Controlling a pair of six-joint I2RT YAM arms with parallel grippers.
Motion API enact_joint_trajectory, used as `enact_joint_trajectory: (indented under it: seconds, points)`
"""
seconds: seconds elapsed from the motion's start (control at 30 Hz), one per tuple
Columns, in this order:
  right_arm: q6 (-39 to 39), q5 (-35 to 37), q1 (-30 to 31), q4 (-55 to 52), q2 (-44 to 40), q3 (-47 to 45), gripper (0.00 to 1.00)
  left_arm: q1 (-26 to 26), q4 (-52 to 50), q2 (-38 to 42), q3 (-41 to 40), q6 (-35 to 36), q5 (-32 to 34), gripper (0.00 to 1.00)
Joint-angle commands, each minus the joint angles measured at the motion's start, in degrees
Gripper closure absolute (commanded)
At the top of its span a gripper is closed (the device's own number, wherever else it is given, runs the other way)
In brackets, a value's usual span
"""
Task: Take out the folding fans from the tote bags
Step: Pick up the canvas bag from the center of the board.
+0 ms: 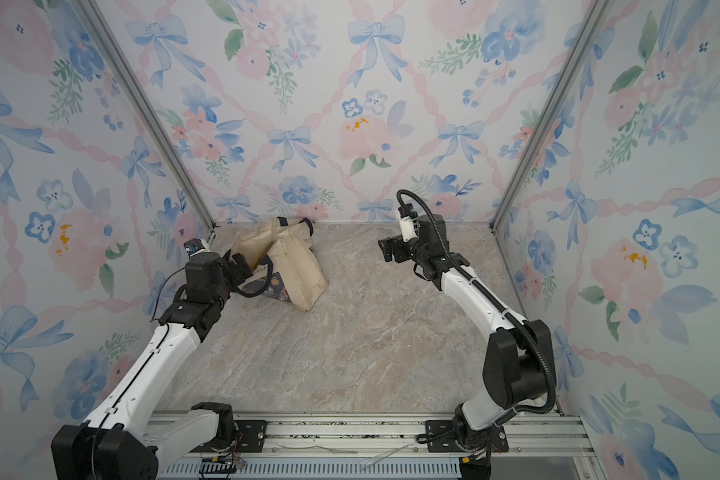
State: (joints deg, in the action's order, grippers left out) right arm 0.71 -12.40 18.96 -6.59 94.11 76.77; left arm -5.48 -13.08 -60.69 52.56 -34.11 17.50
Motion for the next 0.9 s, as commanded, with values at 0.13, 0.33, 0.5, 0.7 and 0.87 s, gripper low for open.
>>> enact_joint_trajectory:
  seconds: [0.13,0.33,0.5,0.7,0.87]
  points:
    - [-3.24,-9.55,4.89,-7.64,10.81,14.21,0.03,-0.41,-11.00,4.01,1.00,-23.20,-5.23,0.02]
    - [-1.90,-11.53,7.54,-14.90,19.03,26.01,0.03,-0.59,-13.52,5.52,-3.10,-39.41,-4.84,0.02]
    - [-0.70,-11.51,8.48,-16.69,21.12,27.64,0.04,-0.50,-13.58,3.23,-4.03,-48.09,-6.65,0.02]
    - [3.27,-10.71,9.07,-19.32,20.35,26.33,0.04,-1.49,-13.55,-1.07,-0.35,-55.53,-6.58,0.02]
    - [5.57,-10.28,9.08,-20.67,19.64,24.56,0.03,-2.58,-13.62,-6.03,3.72,-58.85,-4.17,0.02]
